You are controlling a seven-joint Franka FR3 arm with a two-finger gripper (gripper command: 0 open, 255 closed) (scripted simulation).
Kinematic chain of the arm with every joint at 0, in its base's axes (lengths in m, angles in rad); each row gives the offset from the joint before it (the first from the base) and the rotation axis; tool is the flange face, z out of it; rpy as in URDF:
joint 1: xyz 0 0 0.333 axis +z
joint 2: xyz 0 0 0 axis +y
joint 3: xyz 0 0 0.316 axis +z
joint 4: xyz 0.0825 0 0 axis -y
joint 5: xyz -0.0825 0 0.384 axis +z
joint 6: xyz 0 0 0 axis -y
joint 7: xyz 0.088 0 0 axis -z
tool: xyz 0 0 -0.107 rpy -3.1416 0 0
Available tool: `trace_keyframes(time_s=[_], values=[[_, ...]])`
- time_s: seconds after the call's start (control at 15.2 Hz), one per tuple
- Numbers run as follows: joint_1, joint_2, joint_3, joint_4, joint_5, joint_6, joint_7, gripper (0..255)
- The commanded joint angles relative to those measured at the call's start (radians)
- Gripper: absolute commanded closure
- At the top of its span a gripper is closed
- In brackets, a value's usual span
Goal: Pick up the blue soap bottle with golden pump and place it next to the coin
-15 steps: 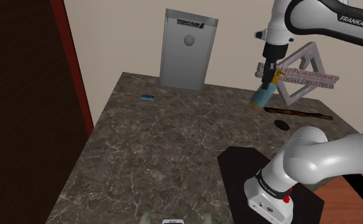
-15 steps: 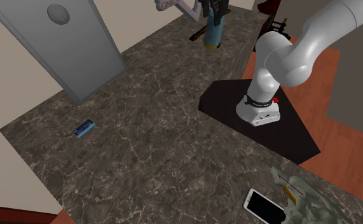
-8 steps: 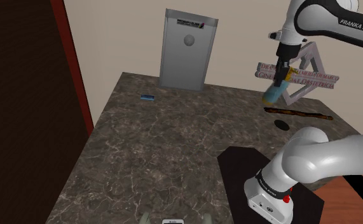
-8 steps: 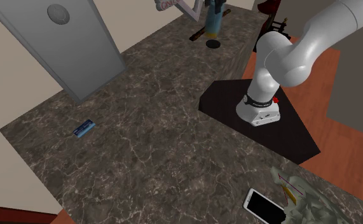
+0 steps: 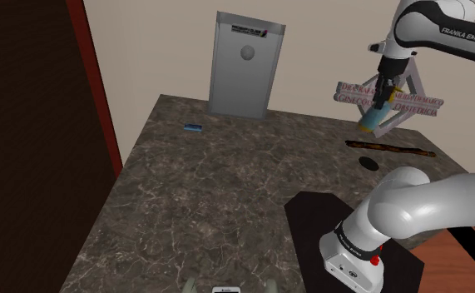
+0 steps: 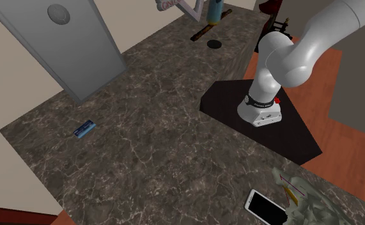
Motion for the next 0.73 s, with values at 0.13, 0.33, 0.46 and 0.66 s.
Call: trace_keyframes(time_s=[0.13,0.33,0.46,0.66], values=[[-0.002,0.052,-0.104,0.064,-0.048,0.038,-0.100,255],[0.009,0.107,-0.188,0.126,-0.069,0.070,-0.175,255],[0.026,0.164,-0.271,0.189,-0.075,0.102,-0.245,255],[0.022,0.156,-0.280,0.146,-0.084,0.137,-0.232,255]])
